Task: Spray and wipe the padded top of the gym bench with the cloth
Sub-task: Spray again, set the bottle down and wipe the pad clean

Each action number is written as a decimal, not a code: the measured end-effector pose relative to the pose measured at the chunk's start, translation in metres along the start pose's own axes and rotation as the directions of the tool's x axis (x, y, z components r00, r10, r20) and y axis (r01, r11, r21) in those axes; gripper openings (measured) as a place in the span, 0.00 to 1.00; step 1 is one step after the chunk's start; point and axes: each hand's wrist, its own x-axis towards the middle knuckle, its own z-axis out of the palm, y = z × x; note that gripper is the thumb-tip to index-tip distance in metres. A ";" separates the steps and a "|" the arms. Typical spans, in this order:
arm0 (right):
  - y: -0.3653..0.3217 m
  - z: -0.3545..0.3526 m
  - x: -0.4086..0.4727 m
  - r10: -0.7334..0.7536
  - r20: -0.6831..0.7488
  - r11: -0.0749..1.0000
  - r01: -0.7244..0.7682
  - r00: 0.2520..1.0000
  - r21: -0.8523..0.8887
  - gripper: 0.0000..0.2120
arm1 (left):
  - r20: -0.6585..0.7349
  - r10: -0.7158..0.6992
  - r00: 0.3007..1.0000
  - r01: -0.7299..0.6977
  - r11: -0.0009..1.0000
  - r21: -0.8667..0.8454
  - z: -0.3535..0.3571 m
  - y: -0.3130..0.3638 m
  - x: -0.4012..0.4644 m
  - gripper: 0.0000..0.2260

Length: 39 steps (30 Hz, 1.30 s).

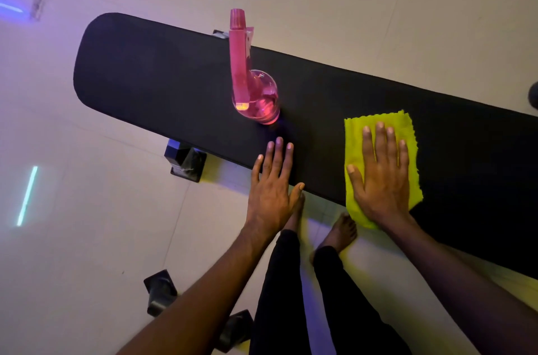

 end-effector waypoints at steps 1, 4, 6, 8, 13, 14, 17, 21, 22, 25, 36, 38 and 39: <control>-0.007 -0.001 0.010 0.038 -0.009 0.999 -0.038 0.999 -0.011 0.36 | 0.007 0.005 1.000 -0.005 1.000 -0.002 -0.001 0.000 0.000 0.38; -0.043 -0.004 0.050 0.175 -0.040 0.985 -0.174 0.984 0.013 0.35 | -0.045 -0.033 0.998 0.030 0.998 -0.063 -0.005 -0.005 -0.001 0.39; -0.076 -0.004 0.066 0.236 -0.046 0.971 -0.233 0.971 0.053 0.35 | -0.107 -0.103 0.989 0.094 0.992 -0.083 -0.006 -0.015 -0.001 0.40; -0.107 0.001 0.067 0.150 -0.044 0.987 -0.146 0.988 0.072 0.35 | -0.116 -0.126 0.985 0.118 0.990 -0.074 -0.007 -0.026 -0.001 0.40; -0.098 0.007 0.049 -0.235 -0.009 0.961 0.234 0.972 0.146 0.34 | -0.100 -0.094 0.991 0.089 0.994 -0.056 -0.006 -0.034 -0.002 0.38; -0.084 0.007 0.046 -0.273 -0.008 0.952 0.271 0.962 0.144 0.35 | -0.094 -0.099 0.991 0.094 0.994 -0.054 -0.007 -0.033 -0.002 0.38; -0.039 0.003 0.032 -0.205 -0.014 0.974 0.205 0.979 0.098 0.38 | -0.077 -0.128 0.989 0.124 0.990 -0.061 -0.012 -0.027 -0.003 0.39; -0.028 -0.006 0.028 0.082 -0.016 0.993 -0.080 0.996 0.085 0.38 | -0.062 -0.141 0.988 0.136 0.988 -0.078 -0.016 -0.013 -0.005 0.37; -0.037 -0.007 0.034 0.126 -0.013 0.990 -0.124 0.992 0.068 0.36 | -0.055 -0.125 0.991 0.119 0.989 -0.089 -0.015 -0.009 -0.007 0.36; -0.069 -0.010 0.062 0.152 -0.011 0.987 -0.151 0.988 0.049 0.34 | -0.035 -0.085 0.996 0.080 0.990 -0.120 -0.014 0.000 -0.009 0.36; -0.036 -0.055 0.041 0.080 -0.026 0.925 -0.065 0.996 0.375 0.23 | -0.044 -0.132 0.990 0.128 0.988 -0.086 -0.050 0.022 0.001 0.24; -0.028 -0.063 0.027 0.182 -0.089 0.912 -0.134 0.979 0.387 0.18 | -0.125 -0.109 0.986 0.089 0.984 -0.156 -0.062 0.028 0.009 0.17; -0.024 -0.067 0.021 0.246 -0.101 0.900 -0.188 0.964 0.394 0.16 | -0.144 -0.105 0.984 0.077 0.980 -0.184 -0.067 0.032 0.014 0.14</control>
